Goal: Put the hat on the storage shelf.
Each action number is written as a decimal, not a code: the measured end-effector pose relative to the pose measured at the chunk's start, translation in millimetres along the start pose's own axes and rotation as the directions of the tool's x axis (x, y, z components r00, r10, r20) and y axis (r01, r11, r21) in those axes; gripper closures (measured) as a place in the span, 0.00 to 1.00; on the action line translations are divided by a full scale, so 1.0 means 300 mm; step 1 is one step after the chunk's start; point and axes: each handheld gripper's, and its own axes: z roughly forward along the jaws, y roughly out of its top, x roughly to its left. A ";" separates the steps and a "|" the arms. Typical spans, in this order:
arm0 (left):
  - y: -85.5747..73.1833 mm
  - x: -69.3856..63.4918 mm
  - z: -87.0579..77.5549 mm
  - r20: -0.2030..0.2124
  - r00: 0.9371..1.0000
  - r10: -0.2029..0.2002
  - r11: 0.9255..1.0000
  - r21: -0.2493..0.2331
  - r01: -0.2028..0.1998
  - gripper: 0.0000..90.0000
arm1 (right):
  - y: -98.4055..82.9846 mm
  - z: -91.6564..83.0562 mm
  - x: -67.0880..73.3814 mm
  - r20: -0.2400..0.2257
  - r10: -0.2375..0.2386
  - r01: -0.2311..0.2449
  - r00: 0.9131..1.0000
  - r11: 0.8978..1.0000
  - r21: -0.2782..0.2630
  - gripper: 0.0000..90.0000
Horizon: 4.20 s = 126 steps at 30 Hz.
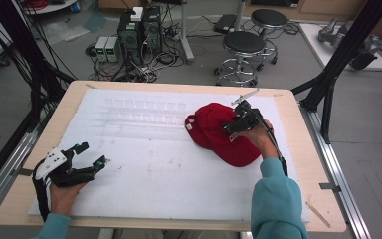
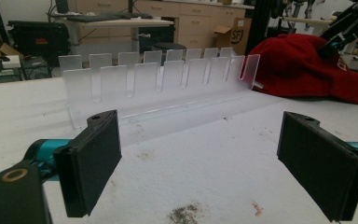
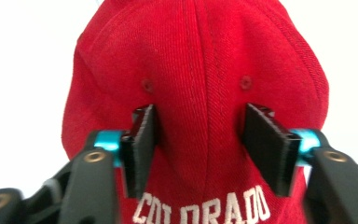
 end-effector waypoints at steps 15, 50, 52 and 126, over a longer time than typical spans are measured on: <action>0.000 0.001 0.000 -0.003 1.000 -0.008 1.000 -0.001 0.008 0.15 | -0.015 0.011 0.003 0.015 0.079 -0.080 0.997 0.996 0.031 0.93; 0.036 -0.024 0.018 0.014 0.999 0.030 0.997 0.068 -0.031 0.15 | -0.002 -0.248 0.155 -0.059 0.044 -0.065 0.997 0.908 -0.413 0.94; 0.051 -0.030 0.018 0.024 0.999 0.037 0.997 0.067 -0.039 0.15 | 0.008 -0.244 0.172 -0.074 0.041 -0.069 0.996 0.899 -0.432 0.94; 0.242 -0.403 0.321 0.481 0.861 -0.167 0.983 0.143 0.110 0.73 | 0.203 -0.138 0.526 -0.228 -0.158 -0.041 0.961 0.733 -0.679 0.94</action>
